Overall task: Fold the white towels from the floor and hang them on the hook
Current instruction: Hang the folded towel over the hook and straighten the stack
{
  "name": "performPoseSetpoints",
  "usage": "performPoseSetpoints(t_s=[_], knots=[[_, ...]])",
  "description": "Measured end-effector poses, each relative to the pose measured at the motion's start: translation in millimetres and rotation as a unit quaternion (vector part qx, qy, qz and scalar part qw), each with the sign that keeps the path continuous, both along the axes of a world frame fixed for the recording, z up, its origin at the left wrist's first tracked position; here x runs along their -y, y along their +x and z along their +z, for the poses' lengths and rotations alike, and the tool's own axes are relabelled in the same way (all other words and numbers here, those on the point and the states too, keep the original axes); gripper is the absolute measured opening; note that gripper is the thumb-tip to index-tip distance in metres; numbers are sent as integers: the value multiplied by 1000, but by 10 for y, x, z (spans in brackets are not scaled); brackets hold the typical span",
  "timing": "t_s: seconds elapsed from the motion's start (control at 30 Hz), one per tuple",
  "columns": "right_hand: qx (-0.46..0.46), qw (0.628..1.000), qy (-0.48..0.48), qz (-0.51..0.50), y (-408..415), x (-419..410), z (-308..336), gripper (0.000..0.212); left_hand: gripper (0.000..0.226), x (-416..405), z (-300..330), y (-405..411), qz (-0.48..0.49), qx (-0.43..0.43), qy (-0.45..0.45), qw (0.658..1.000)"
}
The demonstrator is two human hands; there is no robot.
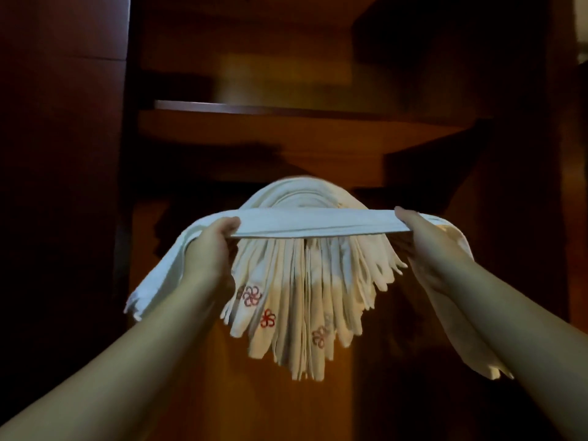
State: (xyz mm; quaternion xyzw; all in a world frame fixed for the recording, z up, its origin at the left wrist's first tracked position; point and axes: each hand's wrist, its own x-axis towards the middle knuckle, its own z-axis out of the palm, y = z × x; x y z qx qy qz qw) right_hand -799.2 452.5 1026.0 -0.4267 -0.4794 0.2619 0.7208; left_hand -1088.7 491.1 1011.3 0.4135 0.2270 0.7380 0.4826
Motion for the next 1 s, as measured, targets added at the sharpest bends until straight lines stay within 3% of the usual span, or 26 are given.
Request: performPoseSetpoints(t_s=[0.13,0.33,0.43,0.53,0.7,0.87,1.0], knots=[[-4,998,22,56,117,-450,322,47,13,-333,425,-38,46,10,19,999],[-74,992,90,39,166,-932,664,42,12,-802,814,-112,64,-13,63,996],[-9,994,110,-6,163,-1172,826,67,39,-1032,882,-143,17,-87,150,985],[97,988,102,57,190,-1353,1065,79,54,-1299,993,-222,37,-112,208,971],[174,978,-19,113,279,-1778,1292,105,101,-1815,1184,-292,18,-175,126,976],[135,989,-9,64,281,-2186,1382,77,120,-2248,1264,-380,2,-230,42,972],[110,993,1,38,243,-2412,1418,69,87,-2422,1254,-413,98,-189,58,975]])
